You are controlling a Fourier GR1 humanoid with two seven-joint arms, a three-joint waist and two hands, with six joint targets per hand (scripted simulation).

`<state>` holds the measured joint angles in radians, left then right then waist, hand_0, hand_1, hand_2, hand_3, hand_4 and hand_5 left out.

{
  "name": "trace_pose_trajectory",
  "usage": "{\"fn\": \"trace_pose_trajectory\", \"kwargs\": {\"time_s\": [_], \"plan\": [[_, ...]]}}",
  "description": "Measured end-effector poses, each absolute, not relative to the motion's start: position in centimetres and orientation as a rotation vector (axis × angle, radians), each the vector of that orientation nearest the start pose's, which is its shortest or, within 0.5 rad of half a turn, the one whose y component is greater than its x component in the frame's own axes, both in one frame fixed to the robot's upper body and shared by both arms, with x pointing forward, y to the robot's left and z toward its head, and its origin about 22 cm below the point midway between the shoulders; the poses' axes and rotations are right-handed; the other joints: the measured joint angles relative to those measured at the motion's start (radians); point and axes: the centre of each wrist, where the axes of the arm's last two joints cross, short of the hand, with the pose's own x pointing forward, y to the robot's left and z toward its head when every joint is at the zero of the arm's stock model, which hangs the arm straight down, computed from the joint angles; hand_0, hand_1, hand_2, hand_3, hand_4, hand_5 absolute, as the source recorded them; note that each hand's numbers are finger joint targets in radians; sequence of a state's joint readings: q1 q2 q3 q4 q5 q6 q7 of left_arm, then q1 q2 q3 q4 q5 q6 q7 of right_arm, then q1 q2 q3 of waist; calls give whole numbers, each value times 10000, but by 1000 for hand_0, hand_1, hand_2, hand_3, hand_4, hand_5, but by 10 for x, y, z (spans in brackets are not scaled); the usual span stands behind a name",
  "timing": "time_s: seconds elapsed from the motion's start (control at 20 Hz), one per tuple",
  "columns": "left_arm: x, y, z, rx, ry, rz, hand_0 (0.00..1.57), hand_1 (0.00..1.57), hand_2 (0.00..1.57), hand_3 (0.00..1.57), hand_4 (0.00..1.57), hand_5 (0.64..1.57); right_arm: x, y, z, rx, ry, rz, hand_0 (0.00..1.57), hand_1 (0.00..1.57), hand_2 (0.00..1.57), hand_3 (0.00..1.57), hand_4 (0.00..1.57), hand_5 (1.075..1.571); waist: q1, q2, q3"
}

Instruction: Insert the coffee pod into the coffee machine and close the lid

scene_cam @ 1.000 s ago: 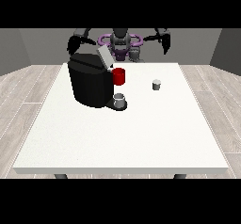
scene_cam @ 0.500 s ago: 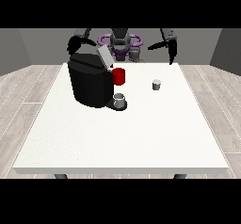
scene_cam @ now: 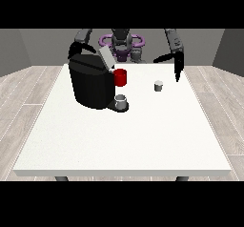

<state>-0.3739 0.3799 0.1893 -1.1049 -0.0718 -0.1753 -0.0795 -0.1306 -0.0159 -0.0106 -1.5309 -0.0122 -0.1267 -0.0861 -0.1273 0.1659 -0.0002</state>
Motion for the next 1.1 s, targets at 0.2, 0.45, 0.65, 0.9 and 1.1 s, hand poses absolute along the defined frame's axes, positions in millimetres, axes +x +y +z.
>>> {"fn": "trace_pose_trajectory", "kwargs": {"time_s": [0.2, 0.45, 0.65, 0.9, 1.1], "plan": [[337, 351, 31, 3079, -14858, -3297, 0, 0, 0, 0, 0, 1571, 278, -217, 23, -723, -17186, -544, 0, 0, 0, 0, 389, 1571, -69, 167, -1], [346, 343, 21, 3475, -14271, -4005, 0, 0, 198, 0, 0, 1571, 282, -214, 18, -1024, -16873, -345, 0, 0, 0, 0, 424, 1571, -60, 193, 0], [349, 329, 7, 3657, -14016, -4597, 223, 223, 529, 222, 0, 1571, 288, -215, 15, -1243, -16683, -389, 0, 0, 0, 0, 356, 1571, 34, 153, 0], [351, 336, -2, 4084, -13498, -4854, 758, 758, 820, 513, 0, 1571, 292, -213, 16, -1288, -16463, -472, 0, 0, 0, 0, 432, 1571, 45, 81, 1], [348, 346, -9, 4598, -13204, -5412, 580, 580, 719, 472, 0, 1571, 293, -218, 20, -1184, -16539, -336, 0, 0, 0, 0, 434, 1571, -103, 223, -1]]}}
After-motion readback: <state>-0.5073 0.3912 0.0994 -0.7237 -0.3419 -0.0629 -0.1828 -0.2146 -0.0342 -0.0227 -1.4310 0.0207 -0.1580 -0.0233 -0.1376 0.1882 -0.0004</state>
